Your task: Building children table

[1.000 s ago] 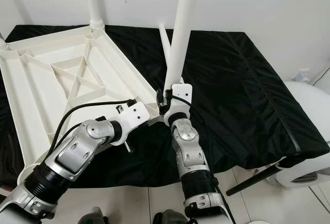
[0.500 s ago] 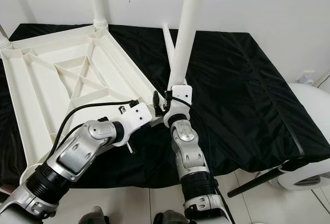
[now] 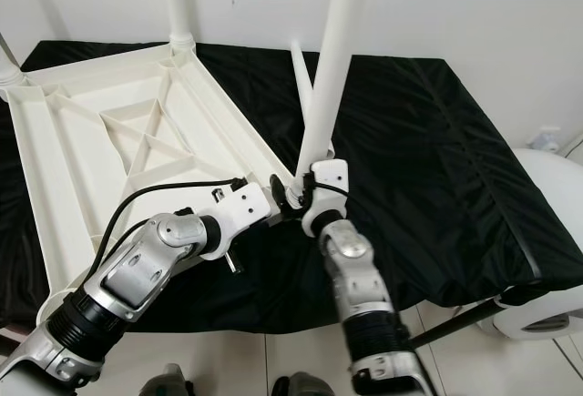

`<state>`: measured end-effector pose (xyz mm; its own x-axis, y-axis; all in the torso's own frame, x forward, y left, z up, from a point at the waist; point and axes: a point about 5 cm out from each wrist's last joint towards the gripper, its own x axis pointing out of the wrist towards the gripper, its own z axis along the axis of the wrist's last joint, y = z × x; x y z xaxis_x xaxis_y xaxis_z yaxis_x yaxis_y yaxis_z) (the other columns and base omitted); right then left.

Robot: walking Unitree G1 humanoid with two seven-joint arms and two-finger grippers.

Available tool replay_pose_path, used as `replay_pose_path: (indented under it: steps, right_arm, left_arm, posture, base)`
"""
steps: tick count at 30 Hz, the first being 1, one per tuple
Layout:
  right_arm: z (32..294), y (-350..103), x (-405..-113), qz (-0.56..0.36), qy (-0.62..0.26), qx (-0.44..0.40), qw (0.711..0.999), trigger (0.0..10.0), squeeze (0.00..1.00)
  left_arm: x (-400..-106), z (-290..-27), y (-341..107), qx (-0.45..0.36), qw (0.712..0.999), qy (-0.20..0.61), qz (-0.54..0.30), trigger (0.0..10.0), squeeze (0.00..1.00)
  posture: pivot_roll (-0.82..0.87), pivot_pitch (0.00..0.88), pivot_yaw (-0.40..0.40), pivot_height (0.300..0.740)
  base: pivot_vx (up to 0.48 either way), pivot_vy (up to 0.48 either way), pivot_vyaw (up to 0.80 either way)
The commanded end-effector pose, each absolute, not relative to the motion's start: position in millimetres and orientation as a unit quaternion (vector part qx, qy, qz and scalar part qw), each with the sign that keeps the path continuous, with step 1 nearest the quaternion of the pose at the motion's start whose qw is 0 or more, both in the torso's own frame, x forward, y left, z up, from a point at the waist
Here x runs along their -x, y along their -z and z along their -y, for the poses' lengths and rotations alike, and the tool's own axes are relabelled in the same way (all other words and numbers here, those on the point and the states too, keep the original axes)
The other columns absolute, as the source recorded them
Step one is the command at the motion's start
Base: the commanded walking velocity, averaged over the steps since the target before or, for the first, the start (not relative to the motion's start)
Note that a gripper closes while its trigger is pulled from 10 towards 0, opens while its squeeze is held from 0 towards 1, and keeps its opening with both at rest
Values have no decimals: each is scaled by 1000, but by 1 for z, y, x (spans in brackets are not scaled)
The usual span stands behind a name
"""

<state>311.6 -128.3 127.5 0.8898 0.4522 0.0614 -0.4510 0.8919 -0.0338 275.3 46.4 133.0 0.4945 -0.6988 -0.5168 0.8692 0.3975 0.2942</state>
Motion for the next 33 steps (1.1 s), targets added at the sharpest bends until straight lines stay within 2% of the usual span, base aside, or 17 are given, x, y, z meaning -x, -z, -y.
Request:
replay_pose_path:
  steps: [1,7,15,21,22,24,25,33]
  right_arm:
    - [130,-130,-314,40,-252,5,967,10000,0]
    - [156,-137,-324,37,-326,32,944,10000,0]
    - [167,-133,-329,11,-386,53,921,10000,0]
    - [167,-131,-333,7,-396,71,915,10000,0]
    - [166,-131,-335,8,-399,72,914,4549,0]
    - [165,-132,-336,10,-401,72,913,4549,0]
    - [164,-132,-336,10,-405,68,912,0,0]
    - [162,-129,-337,4,-423,53,905,0,0]
  left_arm:
    - [-272,-37,-141,-280,814,493,-126,10000,0]
    - [-274,-36,-143,-282,812,495,-124,10000,0]
    - [-276,-36,-144,-283,812,496,-121,10000,0]
    - [-276,-35,-145,-282,812,497,-120,10000,0]
    - [-276,-34,-145,-282,812,497,-120,10000,0]
    - [-275,-34,-145,-282,812,497,-119,10000,0]
    - [-275,-33,-145,-282,811,498,-119,10000,0]
    - [-274,-35,-145,-282,812,497,-122,10000,0]
  posture:
    - [46,0,-78,740]
    - [38,0,-70,740]
    - [35,0,-66,740]
    - [34,0,-64,740]
    - [36,0,-65,740]
    - [36,0,-65,740]
    - [40,0,-64,740]
    - [50,0,-64,740]
  base:
    - [0,0,0]
    - [0,0,0]
    - [0,0,0]
    - [0,0,0]
    - [0,0,0]
    - [0,0,0]
    - [0,0,0]
    - [0,0,0]
